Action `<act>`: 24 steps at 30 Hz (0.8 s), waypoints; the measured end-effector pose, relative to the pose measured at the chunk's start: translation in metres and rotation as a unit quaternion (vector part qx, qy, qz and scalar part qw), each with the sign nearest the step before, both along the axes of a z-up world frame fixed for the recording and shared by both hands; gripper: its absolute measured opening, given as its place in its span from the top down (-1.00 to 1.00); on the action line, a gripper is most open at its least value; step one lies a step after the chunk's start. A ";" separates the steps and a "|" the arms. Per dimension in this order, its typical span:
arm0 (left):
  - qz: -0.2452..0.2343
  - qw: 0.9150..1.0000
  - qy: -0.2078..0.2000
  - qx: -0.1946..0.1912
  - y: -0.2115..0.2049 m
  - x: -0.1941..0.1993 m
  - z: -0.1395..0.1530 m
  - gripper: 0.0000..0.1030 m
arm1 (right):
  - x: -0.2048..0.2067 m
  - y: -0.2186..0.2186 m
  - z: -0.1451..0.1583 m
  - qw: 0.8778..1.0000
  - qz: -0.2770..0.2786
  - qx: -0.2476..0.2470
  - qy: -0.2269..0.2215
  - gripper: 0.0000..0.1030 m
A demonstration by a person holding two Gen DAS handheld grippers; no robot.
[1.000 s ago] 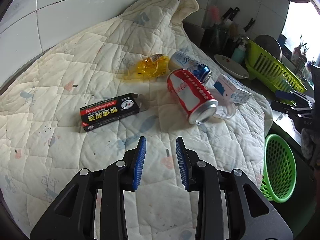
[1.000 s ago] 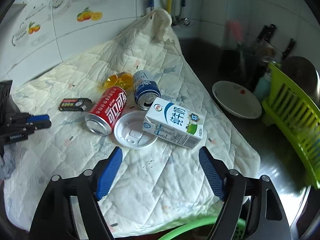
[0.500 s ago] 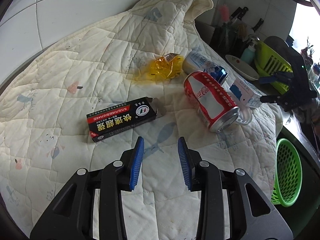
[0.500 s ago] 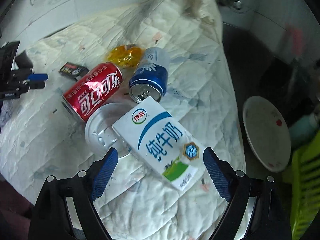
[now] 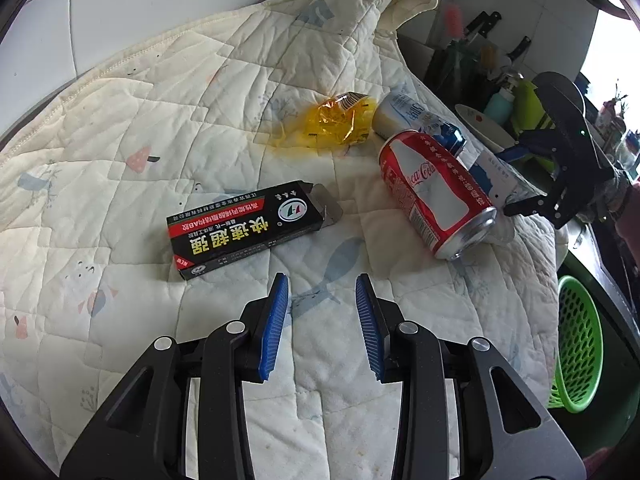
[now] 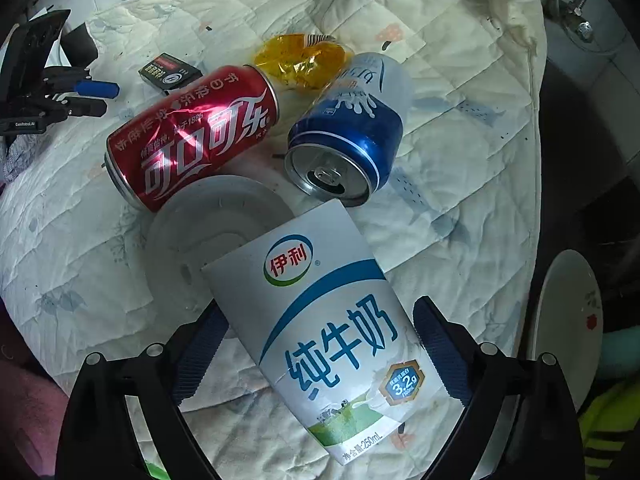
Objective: Collect trash
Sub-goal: 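Grasp the white milk carton with the right tool while the left tool grasps the black glue box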
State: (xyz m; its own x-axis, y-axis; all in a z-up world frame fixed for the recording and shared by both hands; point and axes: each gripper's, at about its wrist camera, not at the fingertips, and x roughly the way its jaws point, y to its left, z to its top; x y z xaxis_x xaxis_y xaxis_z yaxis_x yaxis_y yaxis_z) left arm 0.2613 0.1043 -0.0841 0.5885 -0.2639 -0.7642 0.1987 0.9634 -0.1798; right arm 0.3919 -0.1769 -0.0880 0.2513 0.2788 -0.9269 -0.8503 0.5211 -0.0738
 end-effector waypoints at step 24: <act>-0.074 0.991 -0.014 0.106 0.004 0.043 0.009 -0.22 | -0.053 -0.020 0.003 0.995 -0.084 0.053 0.003 -0.40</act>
State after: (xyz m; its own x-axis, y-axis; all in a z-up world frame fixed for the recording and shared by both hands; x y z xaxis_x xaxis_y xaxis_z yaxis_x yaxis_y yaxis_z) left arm 0.3041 0.1082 -0.0746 0.5772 -0.1848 -0.7954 0.3436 0.9386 0.0312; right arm 0.3389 -0.1964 -0.0847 0.2974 0.3300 -0.8959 -0.7511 0.6602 -0.0062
